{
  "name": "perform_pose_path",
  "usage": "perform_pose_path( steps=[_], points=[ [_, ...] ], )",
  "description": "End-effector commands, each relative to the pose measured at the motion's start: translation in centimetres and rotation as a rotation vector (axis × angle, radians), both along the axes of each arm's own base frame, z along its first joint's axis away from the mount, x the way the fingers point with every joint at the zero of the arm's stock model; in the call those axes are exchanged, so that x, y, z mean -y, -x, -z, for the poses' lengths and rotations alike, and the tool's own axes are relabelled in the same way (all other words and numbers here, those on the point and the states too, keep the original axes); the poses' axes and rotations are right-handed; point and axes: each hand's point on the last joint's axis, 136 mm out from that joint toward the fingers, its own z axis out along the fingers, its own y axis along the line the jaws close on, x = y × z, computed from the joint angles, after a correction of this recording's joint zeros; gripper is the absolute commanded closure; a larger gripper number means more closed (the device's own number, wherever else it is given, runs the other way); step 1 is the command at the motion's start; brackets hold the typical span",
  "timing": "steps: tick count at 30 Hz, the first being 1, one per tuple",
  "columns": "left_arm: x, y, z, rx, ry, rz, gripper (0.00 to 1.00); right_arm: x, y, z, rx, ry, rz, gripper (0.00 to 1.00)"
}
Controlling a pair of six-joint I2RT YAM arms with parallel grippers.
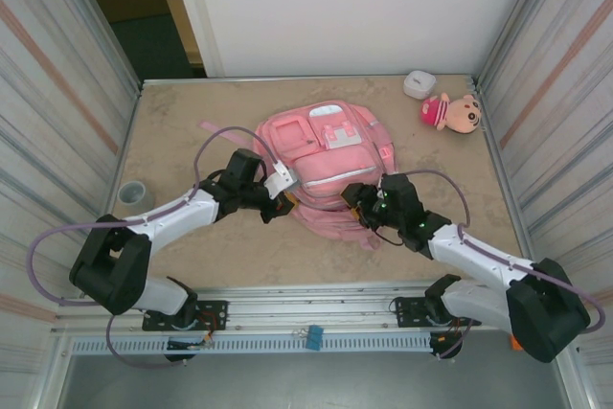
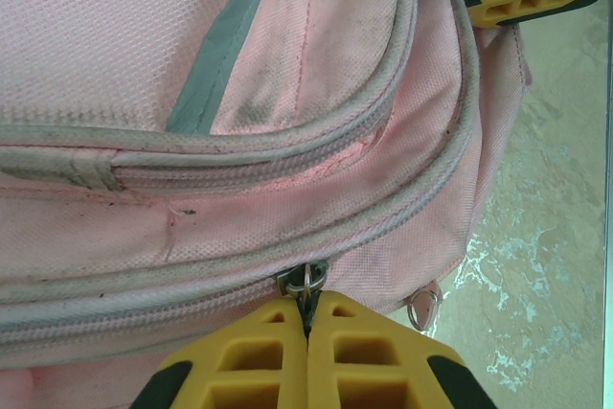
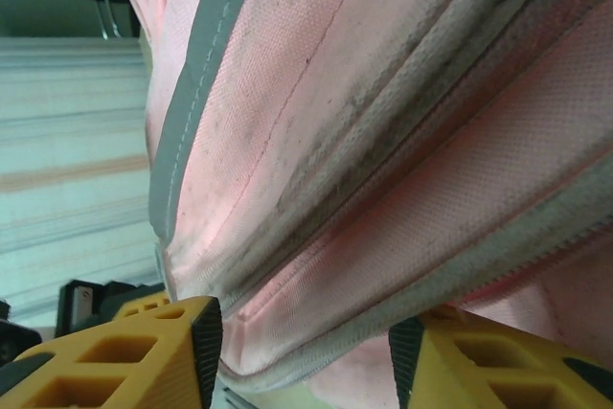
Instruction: Pack books, pencil case, and school supplies into a backpack
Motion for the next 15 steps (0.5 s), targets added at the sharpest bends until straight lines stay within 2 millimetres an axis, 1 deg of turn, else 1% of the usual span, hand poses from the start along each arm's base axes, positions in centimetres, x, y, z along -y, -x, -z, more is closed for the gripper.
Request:
perform_pose_path(
  steps=[1,4,6,8,9,12,15],
  points=[
    [0.7,-0.1,-2.1,0.05,0.055,0.012,1.0,-0.2,-1.1,-0.8,0.031,-0.052,0.041,0.57],
    [0.9,0.2,-2.3,0.046,0.061,0.015,1.0,-0.2,-1.4,-0.9,0.05,-0.058,0.06,0.67],
    [1.3,0.5,-2.6,0.047,0.069,0.025,1.0,-0.4,-1.5,-1.1,0.064,-0.057,0.066,0.75],
    [1.7,0.9,-2.9,0.048,0.078,0.036,1.0,-0.6,-1.5,-1.2,0.07,-0.052,0.061,0.86],
    [1.9,1.0,-3.1,0.048,0.082,0.04,1.0,-0.8,-1.5,-1.3,0.072,-0.053,0.058,0.9],
    [2.8,1.8,-3.4,0.05,0.087,0.064,1.0,-1.4,-1.7,-1.6,0.087,-0.063,0.046,0.94],
    [4.1,2.6,-3.8,0.054,0.097,0.087,1.0,-2.2,-1.9,-2.0,0.101,-0.077,0.028,0.96]
  ],
)
